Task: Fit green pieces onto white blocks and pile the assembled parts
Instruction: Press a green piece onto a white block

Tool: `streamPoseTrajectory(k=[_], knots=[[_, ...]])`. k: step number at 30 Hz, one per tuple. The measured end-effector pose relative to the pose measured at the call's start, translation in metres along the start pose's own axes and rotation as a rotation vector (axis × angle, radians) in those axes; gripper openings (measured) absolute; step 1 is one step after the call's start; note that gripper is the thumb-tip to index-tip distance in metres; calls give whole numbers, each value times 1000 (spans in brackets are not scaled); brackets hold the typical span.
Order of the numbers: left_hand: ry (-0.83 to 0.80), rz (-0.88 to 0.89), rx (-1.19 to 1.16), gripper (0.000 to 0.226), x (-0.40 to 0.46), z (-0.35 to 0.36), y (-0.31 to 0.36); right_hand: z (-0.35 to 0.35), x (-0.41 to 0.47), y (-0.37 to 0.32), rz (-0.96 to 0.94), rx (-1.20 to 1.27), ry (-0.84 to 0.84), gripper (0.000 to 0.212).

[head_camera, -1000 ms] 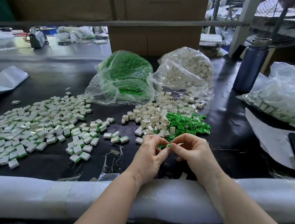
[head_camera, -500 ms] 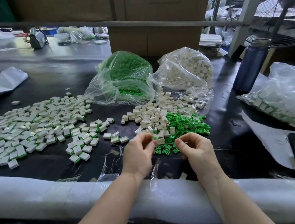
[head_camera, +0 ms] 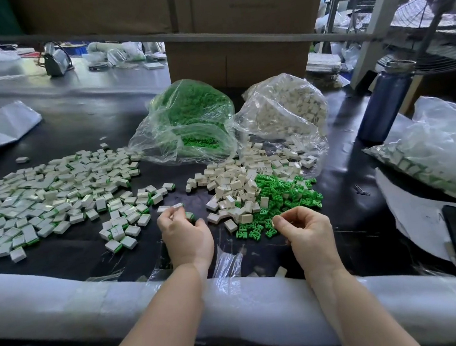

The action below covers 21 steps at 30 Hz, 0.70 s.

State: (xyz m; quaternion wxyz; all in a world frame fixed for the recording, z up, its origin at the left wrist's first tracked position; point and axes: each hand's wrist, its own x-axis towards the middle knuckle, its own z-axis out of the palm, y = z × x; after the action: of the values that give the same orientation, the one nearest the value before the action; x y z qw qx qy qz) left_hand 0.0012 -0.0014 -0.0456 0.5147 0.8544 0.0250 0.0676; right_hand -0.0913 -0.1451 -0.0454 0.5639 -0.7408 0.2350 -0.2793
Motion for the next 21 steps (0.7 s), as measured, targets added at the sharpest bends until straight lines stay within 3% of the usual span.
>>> streamPoseTrajectory(k=[11,21], knots=[[-32,102,275,36,-3,4,1,4,1,4,-17,-415,40,12],[-89,83,525,36,-2,6,3,13,-3,-2,-32,-793,1,22]])
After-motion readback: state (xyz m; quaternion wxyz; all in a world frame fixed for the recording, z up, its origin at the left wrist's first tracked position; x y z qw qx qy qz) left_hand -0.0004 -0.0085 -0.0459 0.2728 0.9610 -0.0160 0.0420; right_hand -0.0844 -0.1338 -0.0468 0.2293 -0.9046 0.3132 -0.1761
